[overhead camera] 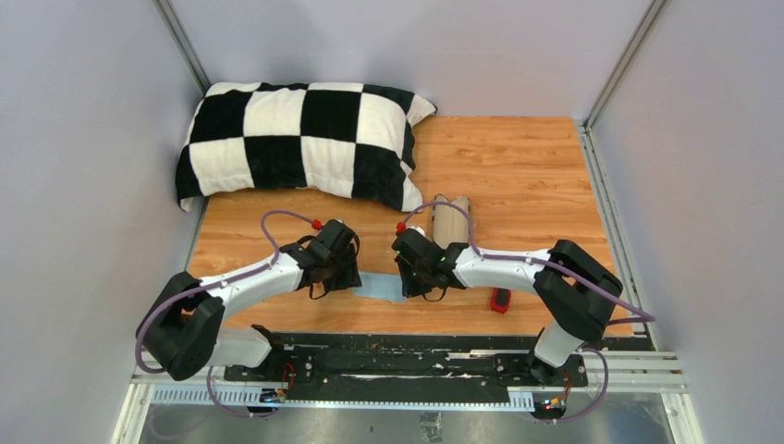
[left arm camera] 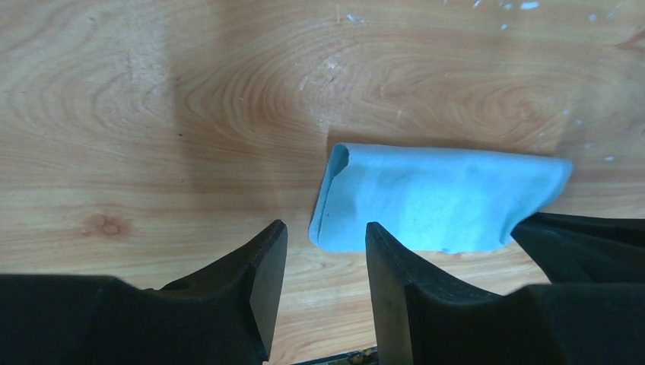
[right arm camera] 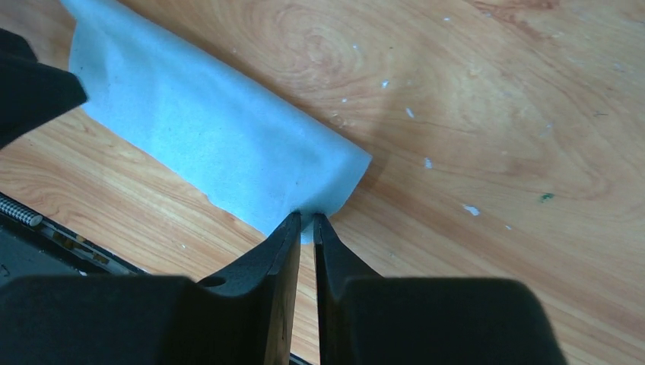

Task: Organize the sunglasses
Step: Fold the glasses cleaning cloth at the center of the board, then adjust the sunglasses case at the center of the board.

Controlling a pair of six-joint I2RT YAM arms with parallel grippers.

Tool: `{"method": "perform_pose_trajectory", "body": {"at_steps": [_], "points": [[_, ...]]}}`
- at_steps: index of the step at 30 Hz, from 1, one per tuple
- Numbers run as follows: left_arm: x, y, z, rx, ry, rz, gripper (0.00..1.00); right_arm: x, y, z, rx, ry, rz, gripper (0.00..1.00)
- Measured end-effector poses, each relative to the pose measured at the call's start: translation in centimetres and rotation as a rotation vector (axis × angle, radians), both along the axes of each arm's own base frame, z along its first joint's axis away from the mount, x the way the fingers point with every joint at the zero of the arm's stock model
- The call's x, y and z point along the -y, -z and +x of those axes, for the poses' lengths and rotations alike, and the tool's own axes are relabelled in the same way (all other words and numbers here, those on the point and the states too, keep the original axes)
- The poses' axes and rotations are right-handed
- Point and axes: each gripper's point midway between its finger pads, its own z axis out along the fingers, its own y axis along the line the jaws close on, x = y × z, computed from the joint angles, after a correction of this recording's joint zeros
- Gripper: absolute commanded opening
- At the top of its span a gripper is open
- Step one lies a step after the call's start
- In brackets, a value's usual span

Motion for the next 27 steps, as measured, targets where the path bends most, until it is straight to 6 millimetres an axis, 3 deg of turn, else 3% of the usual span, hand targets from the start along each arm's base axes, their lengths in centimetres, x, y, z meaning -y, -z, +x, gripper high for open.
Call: {"method": "perform_pose_trajectory", "body": {"at_steps": [7, 9, 12, 18, 21, 25, 27], "points": [[1.0, 0.9, 0.2, -0.029, 0.069, -0.003, 0.38, 0.8, -0.8, 0.1, 0.037, -0.011, -0.031, 0.28], [1.4, 1.0, 0.3, -0.030, 0.082, -0.018, 0.28, 1.5, -1.9, 0.7, 0.064, 0.006, -0.031, 0.30], [2.0, 1.2, 0.5, -0.035, 0.094, -0.036, 0.00, 3.1, -4.0, 2.5, 0.116, 0.061, -0.014, 0.30], [2.7, 1.4, 0.6, -0.058, 0.109, -0.049, 0.00, 9.4, -7.0, 7.4, 0.216, 0.259, -0.038, 0.32], [2.6, 1.3, 0.7, -0.058, 0.102, -0.045, 0.00, 12.5, -7.1, 9.0, 0.223, 0.333, -0.081, 0.33], [1.9, 1.4, 0.4, -0.051, 0.072, -0.032, 0.01, 15.6, -6.7, 10.2, 0.226, 0.389, -0.152, 0.41], [1.5, 1.4, 0.2, -0.048, 0.059, -0.025, 0.20, 16.1, -6.6, 10.6, 0.220, 0.395, -0.175, 0.46]]}}
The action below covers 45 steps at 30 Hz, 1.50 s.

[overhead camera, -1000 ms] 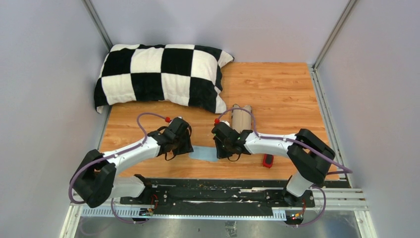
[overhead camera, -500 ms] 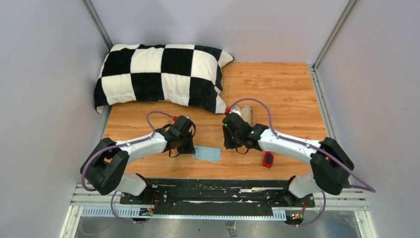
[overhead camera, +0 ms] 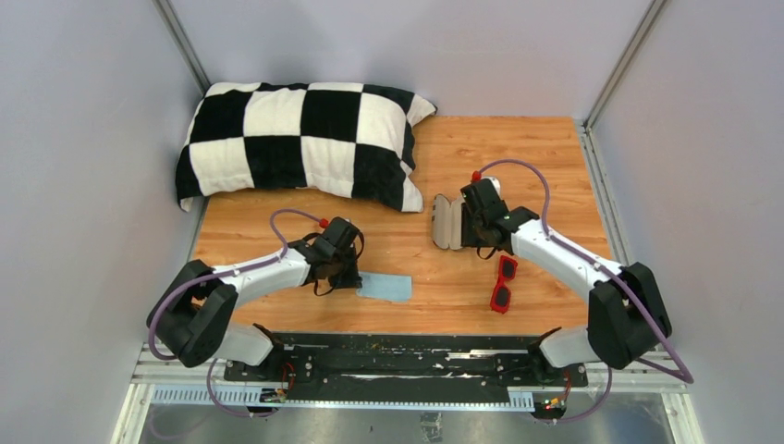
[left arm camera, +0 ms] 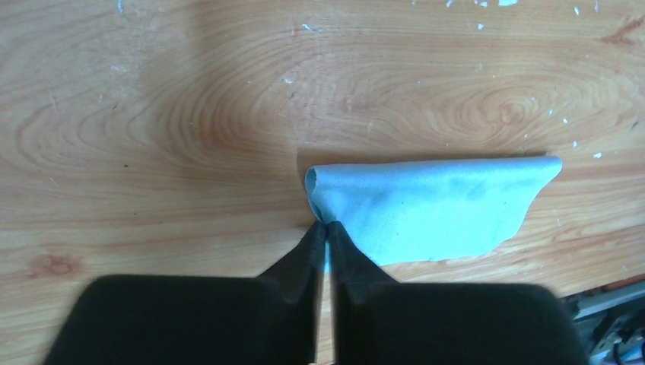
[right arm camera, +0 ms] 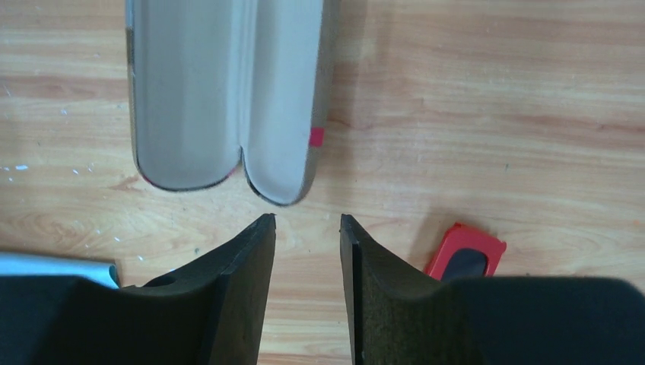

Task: Organize the sunglasses
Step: Adjust the sunglasses case at the center of the board.

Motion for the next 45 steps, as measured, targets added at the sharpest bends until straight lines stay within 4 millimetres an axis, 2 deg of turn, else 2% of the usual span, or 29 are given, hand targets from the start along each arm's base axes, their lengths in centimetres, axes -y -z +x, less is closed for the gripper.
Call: {"method": "perform_pose_trajectory", "body": {"at_steps": [1, 3, 5, 8, 12, 15, 18, 20, 22, 23, 29, 32, 35, 36, 37, 39, 41, 45], "points": [[-0.1, 0.0, 0.0, 0.001, -0.002, 0.001, 0.30, 0.0, -0.1, 0.4, -0.003, 0.002, -0.005, 0.47], [0.0, -0.1, 0.0, 0.001, -0.012, -0.006, 0.43, -0.2, -0.2, 1.3, -0.002, 0.002, -0.010, 0.52], [0.1, -0.4, 0.1, 0.011, -0.011, -0.009, 0.51, -0.4, -0.1, 1.9, -0.006, 0.002, -0.016, 0.53], [-0.5, -0.7, 0.0, 0.021, -0.013, 0.010, 0.52, -0.1, 0.6, 3.0, -0.027, 0.018, -0.029, 0.52], [-2.3, -1.0, -0.7, 0.020, -0.019, 0.079, 0.52, 1.3, 2.3, 4.3, -0.079, 0.058, -0.029, 0.44], [-3.2, -2.1, -0.7, 0.052, -0.021, 0.109, 0.52, 1.9, 3.3, 4.8, -0.109, 0.061, -0.016, 0.33], [-3.4, -3.7, 0.1, 0.101, -0.023, 0.121, 0.52, 1.3, 3.7, 4.7, -0.125, 0.035, 0.012, 0.30], [-3.3, -4.6, 0.8, 0.125, -0.024, 0.127, 0.52, 0.6, 3.7, 4.8, -0.125, 0.015, 0.045, 0.22], [-3.3, -5.1, 1.2, 0.139, -0.023, 0.131, 0.51, -0.2, 3.6, 5.0, -0.120, -0.006, 0.083, 0.04], [-3.3, -5.2, 1.3, 0.143, -0.021, 0.133, 0.51, -0.6, 3.6, 5.0, -0.118, -0.016, 0.101, 0.00], [-3.6, -4.8, 1.1, 0.130, -0.011, 0.153, 0.50, -1.9, 4.3, 4.1, -0.133, -0.024, 0.186, 0.00], [-3.6, -4.7, 1.0, 0.132, -0.008, 0.154, 0.50, -2.2, 3.9, 3.4, -0.125, -0.044, 0.175, 0.00], [-3.7, -4.3, 0.9, 0.132, -0.008, 0.151, 0.50, -3.3, 3.3, 2.3, -0.103, -0.106, 0.117, 0.03], [-3.6, -4.1, 0.7, 0.130, -0.007, 0.146, 0.50, -3.9, 3.1, 1.8, -0.094, -0.139, 0.095, 0.06], [-3.6, -3.9, 0.6, 0.128, -0.007, 0.142, 0.50, -4.2, 2.9, 1.4, -0.085, -0.170, 0.072, 0.14], [-3.5, -3.8, 0.5, 0.127, -0.004, 0.135, 0.50, -4.7, 2.4, 0.4, -0.066, -0.230, 0.028, 0.36], [-3.4, -3.9, 0.6, 0.131, -0.003, 0.128, 0.50, -4.2, 2.0, 0.2, -0.046, -0.236, -0.009, 0.46], [-3.0, -4.0, 0.9, 0.139, 0.000, 0.112, 0.49, -2.6, 0.7, 0.0, -0.005, -0.232, -0.057, 0.52]]}}
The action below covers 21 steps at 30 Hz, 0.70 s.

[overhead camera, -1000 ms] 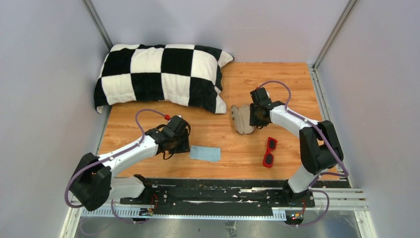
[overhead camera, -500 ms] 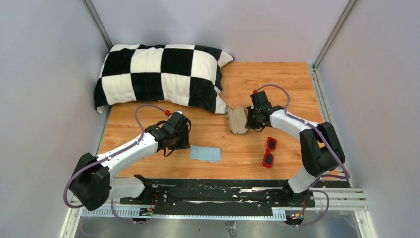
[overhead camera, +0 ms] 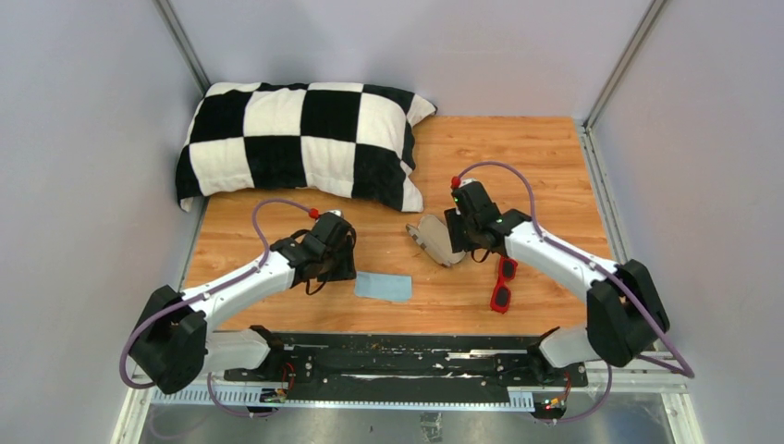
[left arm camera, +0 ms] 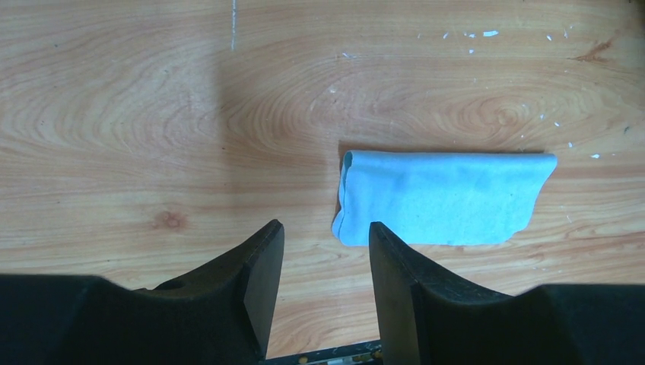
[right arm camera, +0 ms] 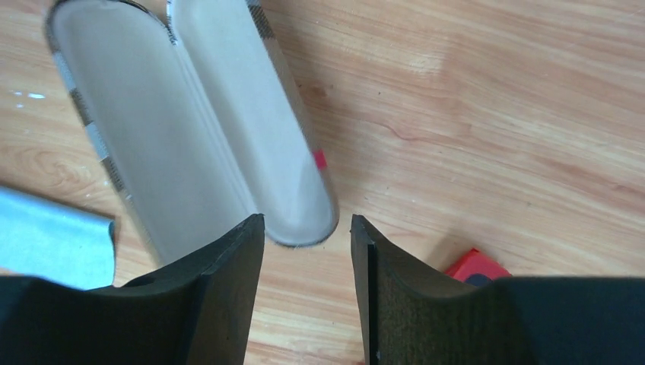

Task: Organize the sunglasses
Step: Adjust the sunglasses case at the center of the board.

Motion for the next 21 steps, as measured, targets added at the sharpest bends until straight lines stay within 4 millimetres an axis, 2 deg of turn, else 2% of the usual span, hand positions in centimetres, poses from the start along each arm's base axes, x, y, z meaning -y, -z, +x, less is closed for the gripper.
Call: {"method": "perform_pose_trajectory", "body": {"at_steps": [5, 8, 10, 16, 21], "points": [[0.4, 0.2, 0.0, -0.009, 0.007, -0.014, 0.49, 0.6, -3.7, -0.5, 0.092, 0.030, 0.059, 0.52], [0.5, 0.1, 0.1, -0.005, 0.007, -0.021, 0.49, 0.8, -4.7, -1.1, 0.107, 0.084, 0.118, 0.52], [0.6, 0.1, 0.1, -0.007, 0.006, -0.024, 0.49, 0.9, -4.2, -1.9, 0.087, 0.121, 0.148, 0.53], [0.8, 0.0, 0.0, -0.009, 0.011, -0.036, 0.49, 0.5, -0.6, -4.7, -0.042, 0.186, 0.236, 0.56], [1.0, -0.1, 0.0, -0.011, 0.011, -0.048, 0.50, 0.1, -0.7, -4.1, -0.068, 0.259, 0.345, 0.56]]}}
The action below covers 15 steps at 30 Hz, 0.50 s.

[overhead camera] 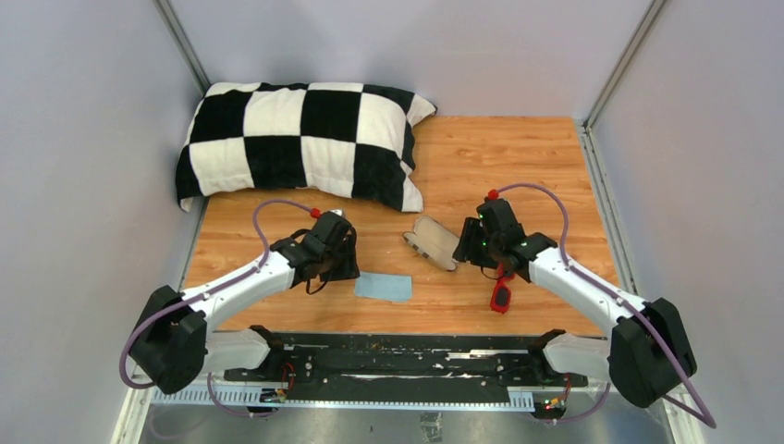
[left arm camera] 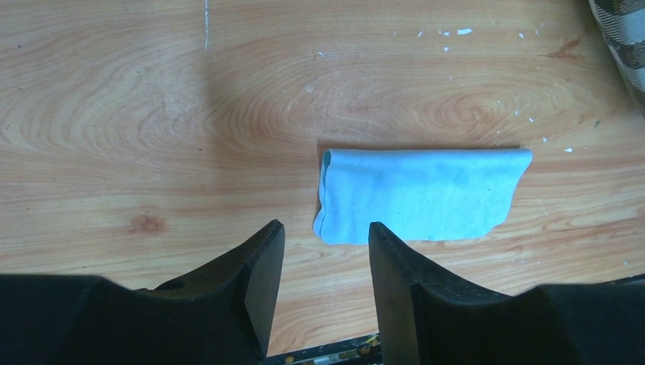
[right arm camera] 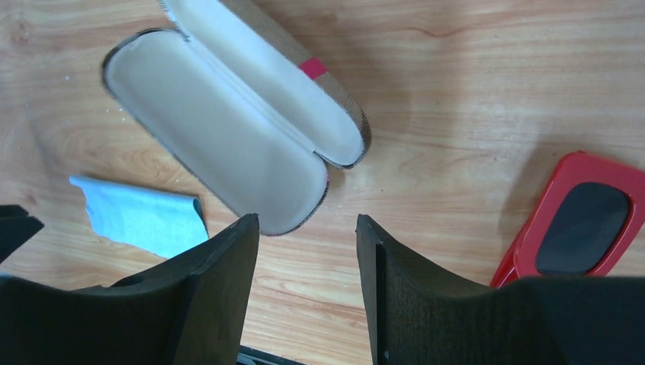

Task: Organize the sunglasses
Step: Adjust the sunglasses case at the center of the board.

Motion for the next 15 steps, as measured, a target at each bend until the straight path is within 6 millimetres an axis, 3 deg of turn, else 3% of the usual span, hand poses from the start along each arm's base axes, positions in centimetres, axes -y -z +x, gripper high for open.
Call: {"method": "perform_pose_trajectory", "body": {"at_steps": [6, 15], "points": [[0.1, -1.0, 0.2, 0.029, -0.007, -0.025, 0.51, 0.8, 2.8, -1.1, -0.095, 0.067, 0.060, 0.56], [0.1, -1.2, 0.1, 0.031, -0.010, -0.031, 0.51, -1.1, 4.4, -0.9, -0.170, 0.040, 0.133, 0.55]]}}
